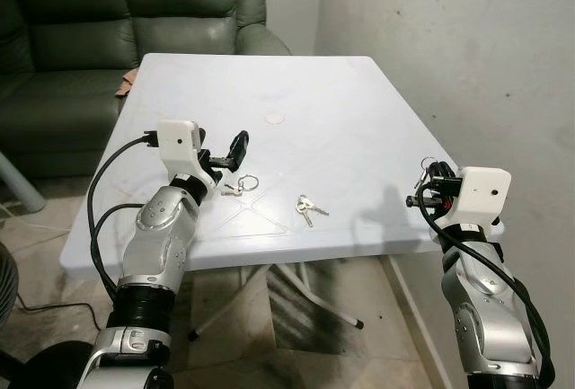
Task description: Hang keys on a hook
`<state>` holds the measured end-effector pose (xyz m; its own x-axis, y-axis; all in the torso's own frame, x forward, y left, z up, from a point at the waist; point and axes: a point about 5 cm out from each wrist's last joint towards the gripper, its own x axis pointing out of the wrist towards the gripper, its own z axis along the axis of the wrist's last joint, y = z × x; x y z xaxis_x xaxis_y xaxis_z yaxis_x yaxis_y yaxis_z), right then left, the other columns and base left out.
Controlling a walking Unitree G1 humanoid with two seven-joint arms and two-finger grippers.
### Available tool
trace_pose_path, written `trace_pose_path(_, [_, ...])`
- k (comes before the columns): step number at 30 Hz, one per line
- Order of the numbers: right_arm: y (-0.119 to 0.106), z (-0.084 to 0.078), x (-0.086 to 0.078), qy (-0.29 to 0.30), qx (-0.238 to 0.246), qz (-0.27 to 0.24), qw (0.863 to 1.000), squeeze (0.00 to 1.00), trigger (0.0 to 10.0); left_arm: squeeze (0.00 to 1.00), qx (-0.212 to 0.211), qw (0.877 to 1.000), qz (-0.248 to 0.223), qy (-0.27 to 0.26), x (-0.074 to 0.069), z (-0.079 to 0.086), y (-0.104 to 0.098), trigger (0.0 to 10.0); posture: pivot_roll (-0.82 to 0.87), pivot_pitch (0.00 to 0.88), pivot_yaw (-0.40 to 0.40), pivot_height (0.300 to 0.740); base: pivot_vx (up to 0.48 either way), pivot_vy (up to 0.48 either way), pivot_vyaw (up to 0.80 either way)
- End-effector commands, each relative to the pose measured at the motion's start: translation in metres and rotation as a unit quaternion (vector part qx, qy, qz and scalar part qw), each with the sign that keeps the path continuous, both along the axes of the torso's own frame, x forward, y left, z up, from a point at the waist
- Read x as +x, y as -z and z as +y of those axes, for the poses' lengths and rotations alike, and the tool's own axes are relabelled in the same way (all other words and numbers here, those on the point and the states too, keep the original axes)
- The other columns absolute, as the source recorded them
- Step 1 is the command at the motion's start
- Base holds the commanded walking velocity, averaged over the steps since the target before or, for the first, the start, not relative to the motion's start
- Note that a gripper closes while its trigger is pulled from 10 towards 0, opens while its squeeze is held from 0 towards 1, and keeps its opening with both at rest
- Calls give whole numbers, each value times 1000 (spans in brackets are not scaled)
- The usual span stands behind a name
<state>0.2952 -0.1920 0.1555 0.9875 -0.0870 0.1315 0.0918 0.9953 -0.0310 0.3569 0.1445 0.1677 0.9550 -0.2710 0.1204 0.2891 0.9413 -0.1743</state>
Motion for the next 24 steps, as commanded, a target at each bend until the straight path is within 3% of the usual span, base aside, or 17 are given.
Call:
trace_pose_path(1, [-1,3,2,-3,1,2,1000,0,10000,0,8,1000,-4,-9,1,3,-2,10000,-35,0,-32,740,0,480,-719])
trace_pose_path(10, [-2,2,2,-10,-6,4,1000,0,10000,0,-10,1000,-9,-15,-1,-1,-1,10000,-30,0,-51,740,0,0,-719])
trace_pose_path(24, [-1,2,2,-12,-9,7,1000,0,10000,0,-2,1000,-3,-22,-1,-1,1,10000,-30,0,-52,740,0,0,-717])
